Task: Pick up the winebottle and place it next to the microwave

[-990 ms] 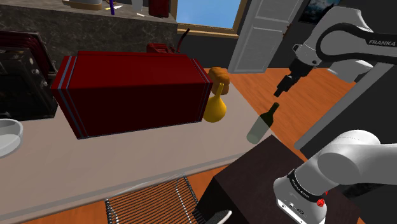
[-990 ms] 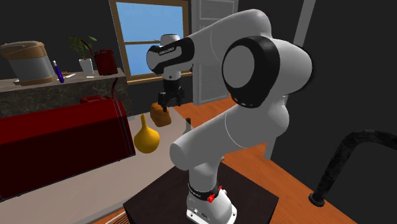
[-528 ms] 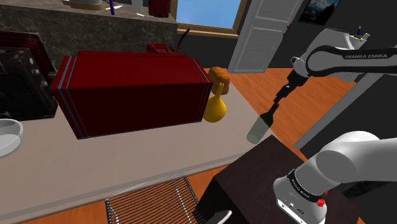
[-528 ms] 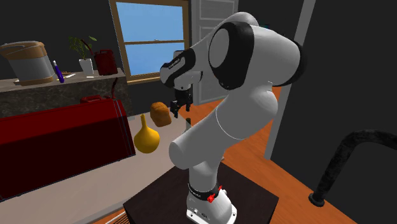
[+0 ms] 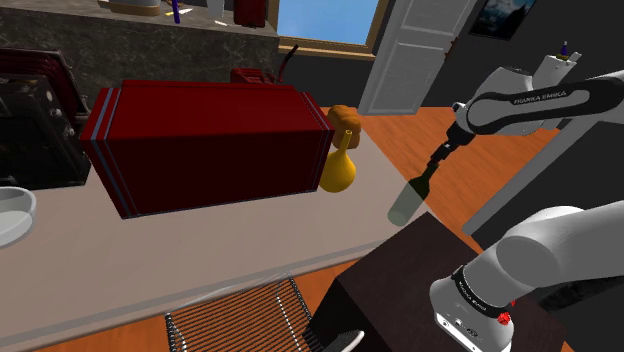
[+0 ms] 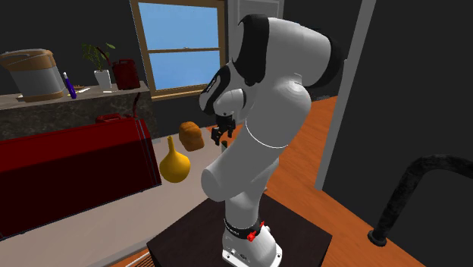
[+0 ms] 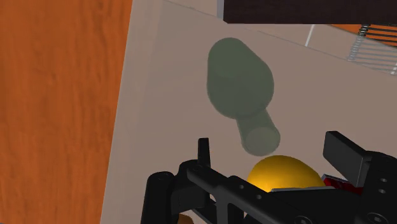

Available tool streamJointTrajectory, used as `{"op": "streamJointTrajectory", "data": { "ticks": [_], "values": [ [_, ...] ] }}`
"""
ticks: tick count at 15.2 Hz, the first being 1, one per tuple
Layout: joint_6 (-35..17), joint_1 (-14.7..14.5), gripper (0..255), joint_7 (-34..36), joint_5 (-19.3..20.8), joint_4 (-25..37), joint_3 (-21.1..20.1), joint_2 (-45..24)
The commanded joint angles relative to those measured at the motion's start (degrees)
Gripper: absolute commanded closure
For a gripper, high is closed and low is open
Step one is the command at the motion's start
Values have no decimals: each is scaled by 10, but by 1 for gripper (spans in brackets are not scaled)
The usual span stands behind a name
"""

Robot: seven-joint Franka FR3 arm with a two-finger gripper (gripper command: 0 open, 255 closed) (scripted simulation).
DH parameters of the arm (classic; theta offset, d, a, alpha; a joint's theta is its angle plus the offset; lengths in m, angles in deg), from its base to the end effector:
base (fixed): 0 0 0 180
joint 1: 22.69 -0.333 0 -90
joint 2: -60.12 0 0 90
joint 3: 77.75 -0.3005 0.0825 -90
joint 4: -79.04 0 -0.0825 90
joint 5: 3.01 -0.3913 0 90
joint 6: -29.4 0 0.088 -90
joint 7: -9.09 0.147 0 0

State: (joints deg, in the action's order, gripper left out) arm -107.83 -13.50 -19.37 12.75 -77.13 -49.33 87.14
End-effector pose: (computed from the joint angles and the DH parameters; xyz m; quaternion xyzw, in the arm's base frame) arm 0.3264 -0.2314 0.3016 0.9978 0.0346 0.0526 0.0200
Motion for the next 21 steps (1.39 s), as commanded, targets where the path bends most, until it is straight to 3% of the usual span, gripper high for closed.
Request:
{"op": "streamJointTrajectory", "data": {
  "ticks": [1,5,12,13,21],
  "values": [
    [-26,-2,0,-3,0,-7,7,-18],
    [-64,-9,0,-8,-5,-16,18,-48],
    [-64,-9,0,-8,-5,-16,18,-48],
    [-64,-9,255,-8,-5,-16,18,-48],
    [-64,-9,255,-9,-5,-16,18,-48]
  ]
}}
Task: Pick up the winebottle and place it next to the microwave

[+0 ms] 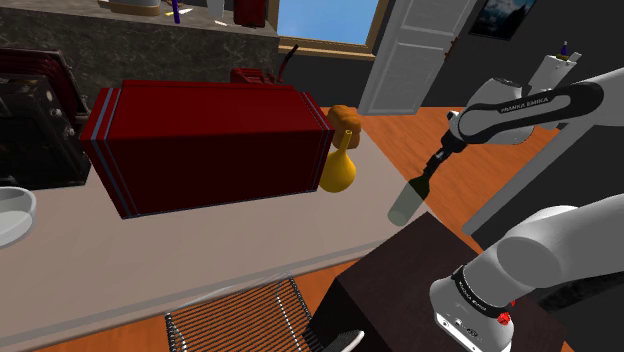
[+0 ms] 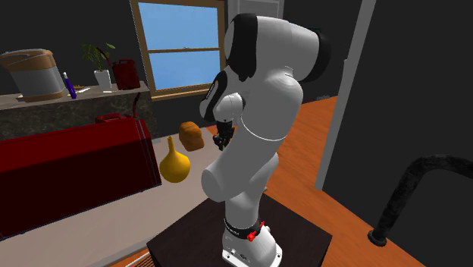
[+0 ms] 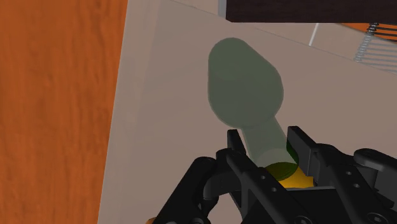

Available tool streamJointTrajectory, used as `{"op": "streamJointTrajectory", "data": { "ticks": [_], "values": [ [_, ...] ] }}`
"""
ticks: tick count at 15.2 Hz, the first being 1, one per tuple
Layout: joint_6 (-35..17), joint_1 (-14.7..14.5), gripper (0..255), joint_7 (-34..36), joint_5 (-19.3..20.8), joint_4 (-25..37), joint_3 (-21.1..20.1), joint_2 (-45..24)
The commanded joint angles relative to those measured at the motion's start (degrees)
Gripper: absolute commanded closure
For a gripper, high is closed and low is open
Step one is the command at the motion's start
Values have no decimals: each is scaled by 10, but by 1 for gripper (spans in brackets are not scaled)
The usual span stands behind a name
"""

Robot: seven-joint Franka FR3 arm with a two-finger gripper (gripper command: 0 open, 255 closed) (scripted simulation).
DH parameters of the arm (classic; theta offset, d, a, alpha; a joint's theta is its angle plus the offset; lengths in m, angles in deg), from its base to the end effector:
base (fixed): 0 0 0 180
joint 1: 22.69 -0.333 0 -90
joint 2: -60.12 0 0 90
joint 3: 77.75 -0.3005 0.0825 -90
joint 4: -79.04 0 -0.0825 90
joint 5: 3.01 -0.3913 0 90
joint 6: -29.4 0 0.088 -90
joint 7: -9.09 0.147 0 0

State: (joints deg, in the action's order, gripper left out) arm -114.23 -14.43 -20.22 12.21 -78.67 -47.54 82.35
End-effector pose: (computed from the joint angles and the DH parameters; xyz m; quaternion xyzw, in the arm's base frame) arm 0.3272 -0.2330 0.2694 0.9978 0.0347 0.0534 0.0208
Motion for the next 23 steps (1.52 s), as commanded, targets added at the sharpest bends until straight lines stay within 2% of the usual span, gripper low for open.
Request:
{"op": "streamJointTrajectory", "data": {
  "ticks": [1,23],
  "values": [
    [0,0,255,0,0,0,0,0],
    [212,10,255,13,-6,97,-52,116]
  ]
}}
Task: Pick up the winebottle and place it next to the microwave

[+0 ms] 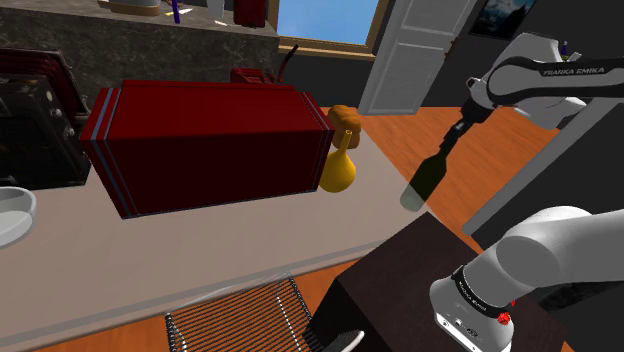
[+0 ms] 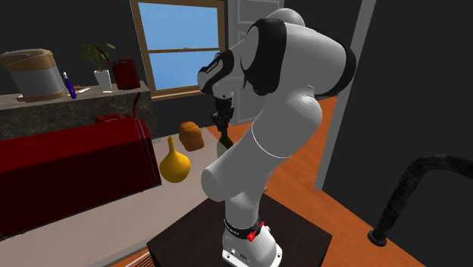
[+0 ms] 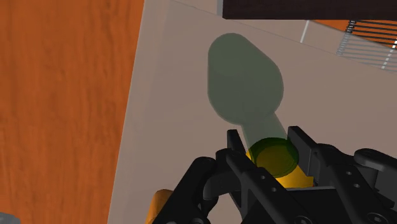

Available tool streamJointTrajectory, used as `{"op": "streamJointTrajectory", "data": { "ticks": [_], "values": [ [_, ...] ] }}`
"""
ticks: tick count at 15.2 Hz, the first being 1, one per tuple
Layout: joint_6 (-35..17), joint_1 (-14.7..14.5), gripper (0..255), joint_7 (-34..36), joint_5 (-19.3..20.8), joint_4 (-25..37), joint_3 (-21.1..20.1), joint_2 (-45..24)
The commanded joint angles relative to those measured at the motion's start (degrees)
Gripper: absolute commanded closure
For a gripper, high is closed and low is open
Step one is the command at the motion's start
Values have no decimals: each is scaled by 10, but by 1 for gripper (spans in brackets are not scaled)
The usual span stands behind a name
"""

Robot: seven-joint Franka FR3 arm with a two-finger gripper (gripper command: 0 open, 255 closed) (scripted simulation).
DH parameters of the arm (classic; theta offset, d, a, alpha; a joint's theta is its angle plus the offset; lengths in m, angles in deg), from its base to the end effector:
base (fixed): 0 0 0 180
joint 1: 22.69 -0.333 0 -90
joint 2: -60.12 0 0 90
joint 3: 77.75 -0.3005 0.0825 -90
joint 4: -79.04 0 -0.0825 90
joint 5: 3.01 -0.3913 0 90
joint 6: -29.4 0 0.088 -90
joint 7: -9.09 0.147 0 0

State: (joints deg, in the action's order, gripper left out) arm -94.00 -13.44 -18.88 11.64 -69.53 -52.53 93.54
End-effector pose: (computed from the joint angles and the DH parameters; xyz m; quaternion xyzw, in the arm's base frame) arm 0.3320 -0.2337 0.3828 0.9978 0.0347 0.0531 0.0206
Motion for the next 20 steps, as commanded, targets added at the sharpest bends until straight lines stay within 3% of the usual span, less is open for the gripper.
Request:
{"op": "streamJointTrajectory", "data": {
  "ticks": [1,20],
  "values": [
    [19,0,255,0,-2,11,-4,7],
    [171,-8,255,-2,-23,141,-34,30]
  ]
}}
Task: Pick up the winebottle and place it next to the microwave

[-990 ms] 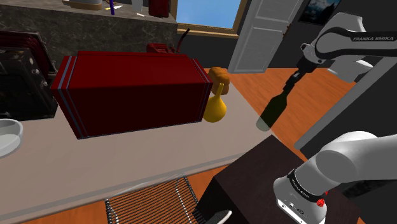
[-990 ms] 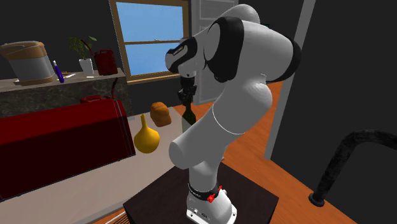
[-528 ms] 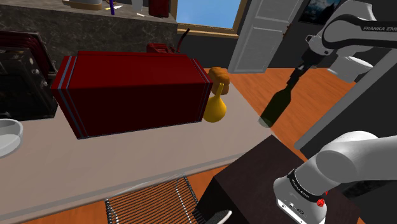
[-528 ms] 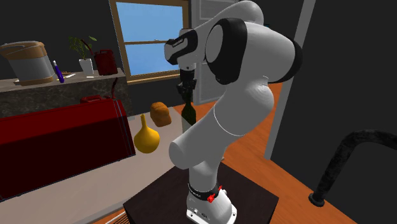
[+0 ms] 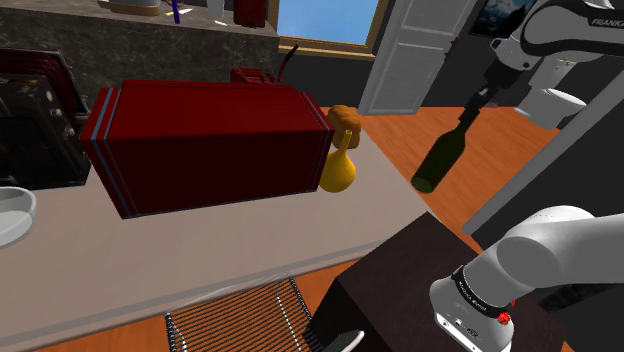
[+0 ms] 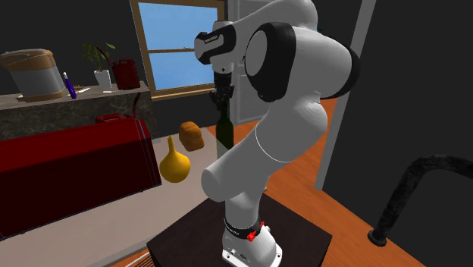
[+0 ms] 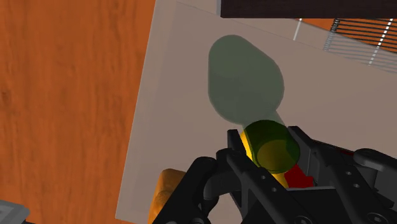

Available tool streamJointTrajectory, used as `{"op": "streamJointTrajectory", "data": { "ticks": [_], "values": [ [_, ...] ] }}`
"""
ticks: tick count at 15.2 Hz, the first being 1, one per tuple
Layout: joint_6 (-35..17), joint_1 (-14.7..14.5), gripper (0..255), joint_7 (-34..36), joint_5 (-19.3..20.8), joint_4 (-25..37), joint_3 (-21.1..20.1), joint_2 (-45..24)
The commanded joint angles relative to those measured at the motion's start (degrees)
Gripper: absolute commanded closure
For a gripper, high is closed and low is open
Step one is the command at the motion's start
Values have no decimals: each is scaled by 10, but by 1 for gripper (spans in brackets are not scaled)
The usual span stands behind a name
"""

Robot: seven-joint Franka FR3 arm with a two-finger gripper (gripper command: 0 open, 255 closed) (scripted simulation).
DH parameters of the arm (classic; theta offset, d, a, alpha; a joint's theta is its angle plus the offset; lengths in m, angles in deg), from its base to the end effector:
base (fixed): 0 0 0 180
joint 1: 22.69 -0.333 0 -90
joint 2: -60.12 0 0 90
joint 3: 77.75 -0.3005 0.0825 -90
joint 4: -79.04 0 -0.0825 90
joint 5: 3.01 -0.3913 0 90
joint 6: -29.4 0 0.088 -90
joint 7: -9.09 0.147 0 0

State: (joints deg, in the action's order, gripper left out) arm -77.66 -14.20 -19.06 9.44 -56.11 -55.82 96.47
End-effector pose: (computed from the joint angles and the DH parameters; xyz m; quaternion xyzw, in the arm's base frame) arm 0.3330 -0.2343 0.4916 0.9978 0.0347 0.0530 0.0207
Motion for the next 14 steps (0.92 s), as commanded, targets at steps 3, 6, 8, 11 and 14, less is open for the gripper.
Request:
{"op": "streamJointTrajectory", "data": {
  "ticks": [3,6,8,11,14],
  "values": [
    [30,-2,255,-1,-4,31,-5,-1],
    [52,-4,255,-2,-7,55,-8,-3],
    [67,-5,255,-3,-10,72,-10,-5],
    [89,-7,255,-4,-13,98,-13,-10],
    [110,-9,255,-5,-16,125,-15,-15]
  ]
}}
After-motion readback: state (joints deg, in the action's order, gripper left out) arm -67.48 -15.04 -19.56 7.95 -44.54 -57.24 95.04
